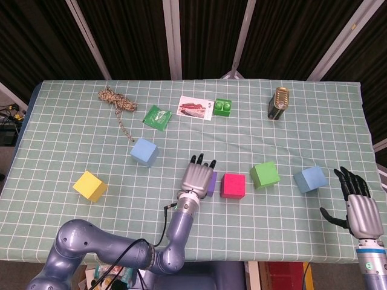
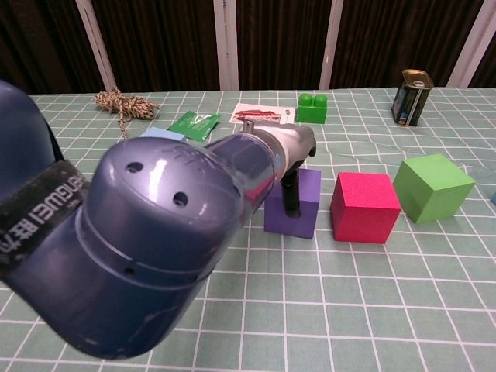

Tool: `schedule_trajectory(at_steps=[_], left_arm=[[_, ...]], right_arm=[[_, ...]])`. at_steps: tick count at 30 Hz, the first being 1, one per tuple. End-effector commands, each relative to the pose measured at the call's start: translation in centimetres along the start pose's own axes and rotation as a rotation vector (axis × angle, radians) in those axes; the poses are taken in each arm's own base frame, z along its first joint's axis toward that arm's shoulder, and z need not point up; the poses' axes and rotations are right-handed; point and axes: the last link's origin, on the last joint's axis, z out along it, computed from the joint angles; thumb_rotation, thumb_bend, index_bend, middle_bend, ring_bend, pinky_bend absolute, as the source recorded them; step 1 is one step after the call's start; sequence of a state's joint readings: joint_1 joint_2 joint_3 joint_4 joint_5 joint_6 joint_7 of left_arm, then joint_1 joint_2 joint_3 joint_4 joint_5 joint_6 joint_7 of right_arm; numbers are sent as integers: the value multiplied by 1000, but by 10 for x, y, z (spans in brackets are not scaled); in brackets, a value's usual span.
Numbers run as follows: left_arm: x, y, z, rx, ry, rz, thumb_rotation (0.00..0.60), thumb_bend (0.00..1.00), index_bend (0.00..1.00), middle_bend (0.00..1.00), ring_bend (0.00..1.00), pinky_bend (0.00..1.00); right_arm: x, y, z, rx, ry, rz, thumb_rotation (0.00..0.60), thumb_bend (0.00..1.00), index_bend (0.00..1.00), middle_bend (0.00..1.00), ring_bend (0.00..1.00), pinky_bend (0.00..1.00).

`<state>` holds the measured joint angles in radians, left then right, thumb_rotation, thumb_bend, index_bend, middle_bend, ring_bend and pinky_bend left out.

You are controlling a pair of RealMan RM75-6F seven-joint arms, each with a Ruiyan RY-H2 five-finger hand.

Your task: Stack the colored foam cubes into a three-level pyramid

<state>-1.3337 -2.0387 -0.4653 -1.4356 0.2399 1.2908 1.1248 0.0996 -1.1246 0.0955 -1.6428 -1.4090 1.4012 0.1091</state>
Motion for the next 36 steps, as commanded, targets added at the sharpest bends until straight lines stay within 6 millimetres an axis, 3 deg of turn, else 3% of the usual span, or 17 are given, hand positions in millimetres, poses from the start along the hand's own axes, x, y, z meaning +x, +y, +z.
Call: schedule_trajectory(at_steps=[1,36], left_arm=[[-1,1,0,0,0,-1,600,323,135,312,1,101],[-5,12,5,17,20,-44,600,323,130,315,3,101]], right_arm=[[0,0,0,0,0,0,600,249,0,0,0,22],[1,1,0,-5,-1,7,600,249,0,0,0,22]])
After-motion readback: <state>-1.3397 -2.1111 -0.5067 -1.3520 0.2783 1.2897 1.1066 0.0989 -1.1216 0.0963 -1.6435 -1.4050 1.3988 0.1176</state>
